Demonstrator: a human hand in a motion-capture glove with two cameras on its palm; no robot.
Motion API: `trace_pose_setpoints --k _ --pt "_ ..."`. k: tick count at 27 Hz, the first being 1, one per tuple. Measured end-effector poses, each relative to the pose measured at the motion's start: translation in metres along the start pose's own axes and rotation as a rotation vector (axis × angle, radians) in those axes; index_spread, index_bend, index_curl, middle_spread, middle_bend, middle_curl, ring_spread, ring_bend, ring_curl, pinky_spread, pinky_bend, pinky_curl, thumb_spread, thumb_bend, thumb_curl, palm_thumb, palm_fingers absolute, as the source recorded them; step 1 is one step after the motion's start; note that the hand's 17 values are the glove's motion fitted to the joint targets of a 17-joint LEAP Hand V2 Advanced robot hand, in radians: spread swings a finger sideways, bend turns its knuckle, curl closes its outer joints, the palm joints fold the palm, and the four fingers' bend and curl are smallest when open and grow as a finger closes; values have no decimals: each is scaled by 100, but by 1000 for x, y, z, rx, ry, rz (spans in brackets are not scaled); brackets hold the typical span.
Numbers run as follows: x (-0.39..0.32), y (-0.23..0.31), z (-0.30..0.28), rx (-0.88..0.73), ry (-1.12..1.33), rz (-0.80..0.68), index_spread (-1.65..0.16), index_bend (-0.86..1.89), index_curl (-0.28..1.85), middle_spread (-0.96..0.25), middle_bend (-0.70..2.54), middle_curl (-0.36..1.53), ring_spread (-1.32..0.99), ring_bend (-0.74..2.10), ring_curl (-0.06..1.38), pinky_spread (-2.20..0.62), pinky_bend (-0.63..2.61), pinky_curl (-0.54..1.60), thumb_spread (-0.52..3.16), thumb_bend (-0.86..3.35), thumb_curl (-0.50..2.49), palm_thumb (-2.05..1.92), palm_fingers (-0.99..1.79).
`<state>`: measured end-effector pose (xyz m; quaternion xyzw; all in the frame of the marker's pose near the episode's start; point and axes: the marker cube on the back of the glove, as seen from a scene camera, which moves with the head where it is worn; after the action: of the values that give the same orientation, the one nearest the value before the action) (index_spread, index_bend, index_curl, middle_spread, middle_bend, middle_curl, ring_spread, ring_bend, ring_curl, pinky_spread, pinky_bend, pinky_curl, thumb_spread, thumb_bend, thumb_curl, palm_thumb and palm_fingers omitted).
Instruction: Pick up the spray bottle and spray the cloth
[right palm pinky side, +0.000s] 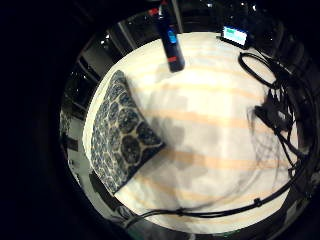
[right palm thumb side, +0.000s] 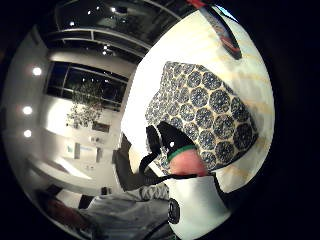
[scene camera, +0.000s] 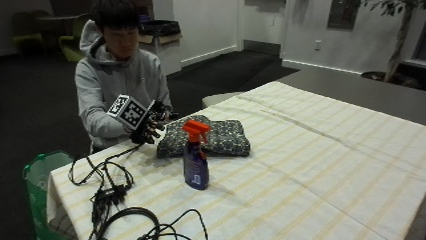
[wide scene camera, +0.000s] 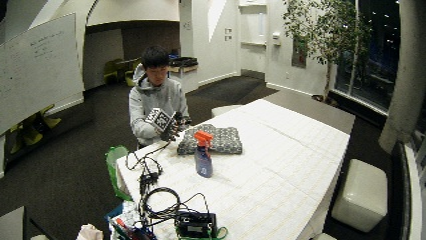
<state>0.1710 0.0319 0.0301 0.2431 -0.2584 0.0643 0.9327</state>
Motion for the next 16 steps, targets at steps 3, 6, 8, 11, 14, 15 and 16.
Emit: trace_pose_setpoints --k 3,6,8,11,14,15,16 --pt "12 -13 5 7 -38 39 -39 8 11 -1 19 27 8 29 22 26 52 33 98 -2 28 55 -12" --pt "22 -29 10 -2 -83 75 -39 7 10 0 19 28 8 29 22 26 53 34 98 -2 28 56 -12" --pt "27 -38 13 -3 -115 91 -39 7 10 0 19 28 8 29 22 26 52 33 97 -2 29 57 -13" --pt "30 -50 17 3 -165 118 -39 6 9 1 19 28 8 29 23 26 53 34 96 -2 30 58 -13" --pt "34 -63 22 4 -202 144 -39 6 8 1 19 28 8 30 23 27 55 34 96 -1 30 61 -13" --pt "36 -66 24 5 -211 151 -40 6 8 1 19 28 8 30 23 27 55 34 95 -2 30 61 -13" --pt "37 -69 27 8 -221 157 -40 6 8 1 19 28 8 30 23 27 55 34 95 -2 31 61 -13"
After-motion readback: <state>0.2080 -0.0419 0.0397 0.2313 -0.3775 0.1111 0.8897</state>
